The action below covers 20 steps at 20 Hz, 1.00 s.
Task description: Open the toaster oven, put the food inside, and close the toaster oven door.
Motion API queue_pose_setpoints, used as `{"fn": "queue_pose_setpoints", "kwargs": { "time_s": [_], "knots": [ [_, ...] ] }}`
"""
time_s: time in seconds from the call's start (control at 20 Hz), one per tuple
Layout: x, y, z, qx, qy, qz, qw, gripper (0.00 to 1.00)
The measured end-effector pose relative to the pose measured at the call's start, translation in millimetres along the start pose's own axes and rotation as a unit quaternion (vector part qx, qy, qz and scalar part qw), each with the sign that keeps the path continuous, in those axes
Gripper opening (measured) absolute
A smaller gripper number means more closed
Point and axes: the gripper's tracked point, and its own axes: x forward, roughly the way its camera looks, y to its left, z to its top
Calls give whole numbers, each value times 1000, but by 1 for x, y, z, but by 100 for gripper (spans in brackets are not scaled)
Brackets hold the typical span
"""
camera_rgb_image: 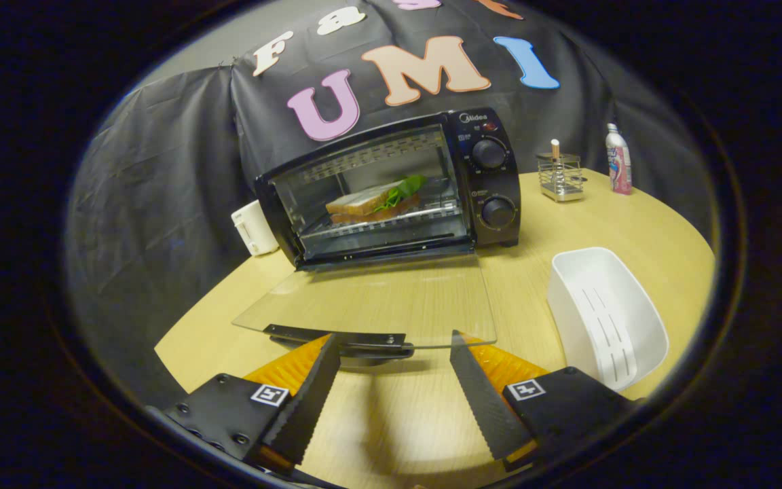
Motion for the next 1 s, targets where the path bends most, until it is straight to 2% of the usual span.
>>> {"fn": "queue_pose_setpoints", "kwargs": {
  "time_s": [0.55,0.8,1.0],
  "knots": [
    [-5,17,67,14,-83,27,996,100],
    [-1,31,104,-14,-129,33,991,100],
    [9,34,145,-22,-169,23,985,100]
  ]
}}
